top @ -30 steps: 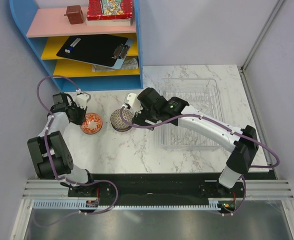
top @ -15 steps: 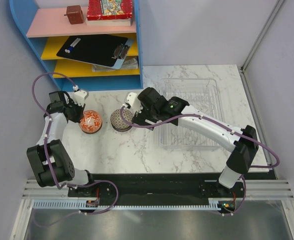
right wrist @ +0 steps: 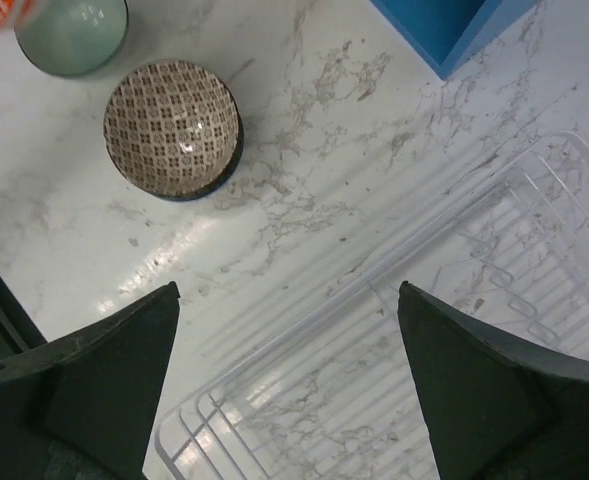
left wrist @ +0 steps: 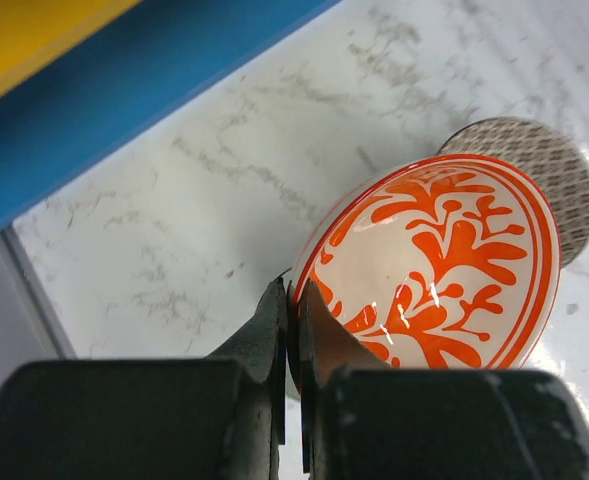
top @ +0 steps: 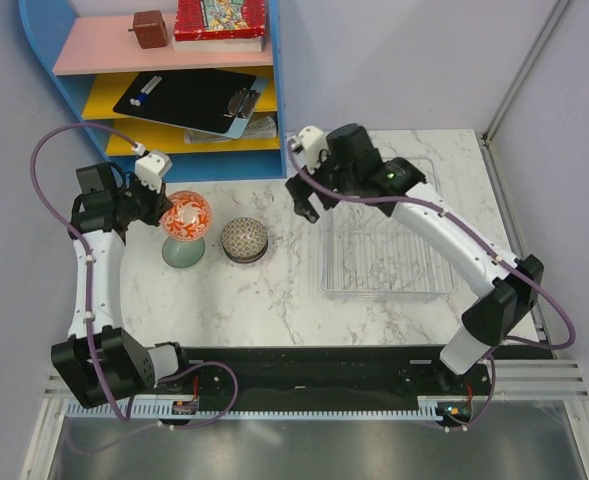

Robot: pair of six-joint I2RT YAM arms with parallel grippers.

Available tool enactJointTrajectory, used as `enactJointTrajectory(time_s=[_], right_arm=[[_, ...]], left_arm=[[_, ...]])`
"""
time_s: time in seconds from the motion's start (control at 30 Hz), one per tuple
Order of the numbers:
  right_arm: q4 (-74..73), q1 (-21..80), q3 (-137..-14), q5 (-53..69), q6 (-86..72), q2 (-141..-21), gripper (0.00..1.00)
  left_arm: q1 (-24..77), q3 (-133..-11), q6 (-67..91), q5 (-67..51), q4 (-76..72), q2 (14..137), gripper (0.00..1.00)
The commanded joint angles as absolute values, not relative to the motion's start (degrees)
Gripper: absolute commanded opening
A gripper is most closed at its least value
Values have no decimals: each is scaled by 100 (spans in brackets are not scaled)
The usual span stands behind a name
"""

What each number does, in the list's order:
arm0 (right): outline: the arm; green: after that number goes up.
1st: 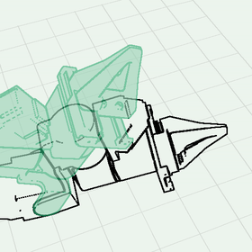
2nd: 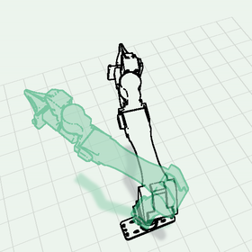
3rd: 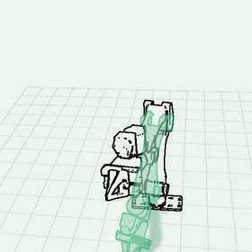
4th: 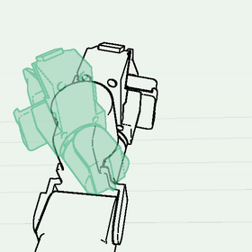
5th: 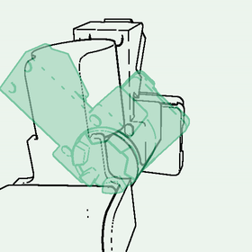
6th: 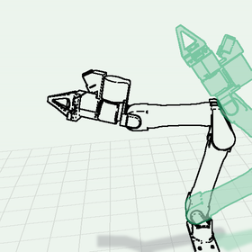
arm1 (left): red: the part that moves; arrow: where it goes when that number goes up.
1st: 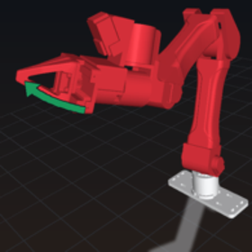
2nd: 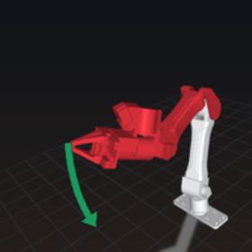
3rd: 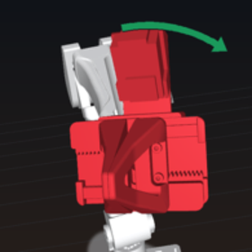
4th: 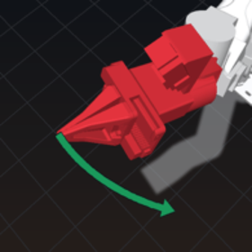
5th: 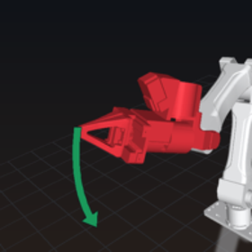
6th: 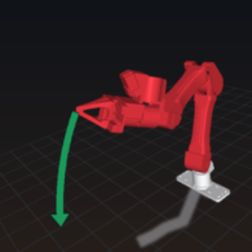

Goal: Load the bowls into the dish rack

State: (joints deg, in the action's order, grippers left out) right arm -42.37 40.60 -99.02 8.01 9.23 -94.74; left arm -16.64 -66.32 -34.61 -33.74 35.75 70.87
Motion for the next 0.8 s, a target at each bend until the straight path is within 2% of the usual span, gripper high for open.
enactJointTrajectory(time_s=[0.0,0.2,0.4,0.63,0.77], right_arm=[[-3920,3201,-10143,2860,-95,-9193,98],[-3507,2225,-9582,4533,-624,-9035,98],[-3269,1469,-8861,6203,-791,-8894,97],[-3261,1266,-8139,6750,-589,-8938,98],[-3278,1257,-8033,6829,-528,-9070,98]], left_arm=[[-813,-7084,-2866,-4045,3525,6873,2],[946,-7268,-2392,-3016,2884,7241,2],[1835,-7839,-2040,-3032,2313,8094,2],[2522,-8130,-1775,-3339,1644,8648,2],[2689,-8498,-1618,-3962,1740,9017,2]])
